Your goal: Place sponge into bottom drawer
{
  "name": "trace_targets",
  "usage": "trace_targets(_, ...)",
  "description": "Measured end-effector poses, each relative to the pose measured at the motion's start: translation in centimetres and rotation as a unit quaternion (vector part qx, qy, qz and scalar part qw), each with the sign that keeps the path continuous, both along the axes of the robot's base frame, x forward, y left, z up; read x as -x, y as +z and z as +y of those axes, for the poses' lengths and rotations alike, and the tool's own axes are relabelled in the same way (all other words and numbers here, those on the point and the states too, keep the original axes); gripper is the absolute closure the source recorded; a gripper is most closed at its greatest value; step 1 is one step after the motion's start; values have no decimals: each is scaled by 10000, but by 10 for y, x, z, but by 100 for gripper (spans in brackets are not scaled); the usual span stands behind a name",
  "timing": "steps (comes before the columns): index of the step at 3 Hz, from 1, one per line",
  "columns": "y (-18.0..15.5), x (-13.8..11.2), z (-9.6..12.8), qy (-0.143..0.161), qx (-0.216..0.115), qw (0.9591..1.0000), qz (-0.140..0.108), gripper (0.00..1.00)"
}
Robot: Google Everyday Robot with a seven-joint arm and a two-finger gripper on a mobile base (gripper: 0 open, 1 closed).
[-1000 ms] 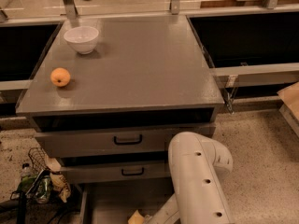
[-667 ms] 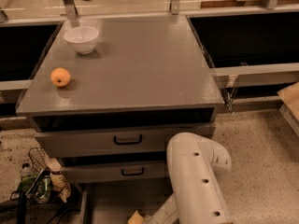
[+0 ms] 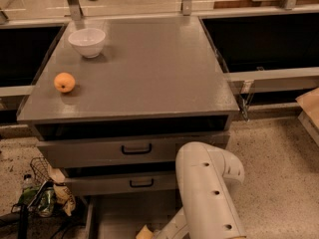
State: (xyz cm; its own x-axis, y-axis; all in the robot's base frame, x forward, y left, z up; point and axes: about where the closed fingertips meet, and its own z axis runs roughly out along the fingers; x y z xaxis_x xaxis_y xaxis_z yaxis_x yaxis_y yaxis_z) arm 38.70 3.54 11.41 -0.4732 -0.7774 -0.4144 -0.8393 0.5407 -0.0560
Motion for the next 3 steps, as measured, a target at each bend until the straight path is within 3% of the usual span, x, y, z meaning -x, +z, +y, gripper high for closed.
trace_targets(3, 0, 0, 0, 0, 0, 10000, 0, 16)
